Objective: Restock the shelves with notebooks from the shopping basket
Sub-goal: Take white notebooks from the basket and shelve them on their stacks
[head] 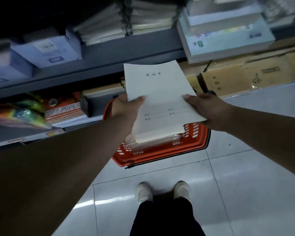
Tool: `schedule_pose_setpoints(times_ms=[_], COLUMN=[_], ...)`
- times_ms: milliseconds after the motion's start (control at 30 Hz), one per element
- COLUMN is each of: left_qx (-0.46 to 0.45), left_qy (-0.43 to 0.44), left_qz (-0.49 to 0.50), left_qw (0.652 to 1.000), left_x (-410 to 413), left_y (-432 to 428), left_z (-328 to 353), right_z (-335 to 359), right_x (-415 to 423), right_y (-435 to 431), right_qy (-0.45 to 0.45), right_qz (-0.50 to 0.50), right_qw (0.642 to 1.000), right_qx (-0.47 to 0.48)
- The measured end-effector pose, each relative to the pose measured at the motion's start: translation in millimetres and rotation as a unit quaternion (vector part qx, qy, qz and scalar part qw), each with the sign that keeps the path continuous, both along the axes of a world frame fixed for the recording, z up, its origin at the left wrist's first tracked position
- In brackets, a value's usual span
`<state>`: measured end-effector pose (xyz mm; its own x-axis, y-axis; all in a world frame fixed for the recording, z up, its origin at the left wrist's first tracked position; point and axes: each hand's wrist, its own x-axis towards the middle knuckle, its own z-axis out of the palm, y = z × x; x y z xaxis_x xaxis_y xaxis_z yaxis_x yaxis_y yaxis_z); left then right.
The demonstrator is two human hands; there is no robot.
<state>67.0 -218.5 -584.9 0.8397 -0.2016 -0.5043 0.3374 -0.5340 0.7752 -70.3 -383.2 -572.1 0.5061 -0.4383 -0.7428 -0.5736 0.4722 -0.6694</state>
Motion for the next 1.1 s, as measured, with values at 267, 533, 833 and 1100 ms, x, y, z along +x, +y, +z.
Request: schedule_pose_setpoints(times_ms=[267, 533, 833, 1100], left_qx=[-0.030, -0.050, -0.080, -0.131], left_qy=[-0.029, -0.074, -0.092, -0.051], left_qz=[-0.006, -0.025, -0.020, -0.018], left_qw=[0.999, 0.996, 0.992, 0.990], left_x=[-8.1, -21.8, -52.7, -72.9], left_y=[0.3, -4.1, -2.5, -4.9], left_z=[124.7, 246.9, 315.1, 366.2], right_z=[115.4, 221.0, 283.1, 327.4], right_x=[-15.7, -32.0, -54.4, -70.1], right_y=[9.5, 1.4, -0.6, -13.1], right_qy=[-0.049, -0.111, -0.120, -0.146], right_qz=[0.003, 0.003, 0.017, 0.010], right_qw=[0.996, 0.984, 0.976, 0.962], right_qx=[-0.076, -0.140, -0.179, -0.229])
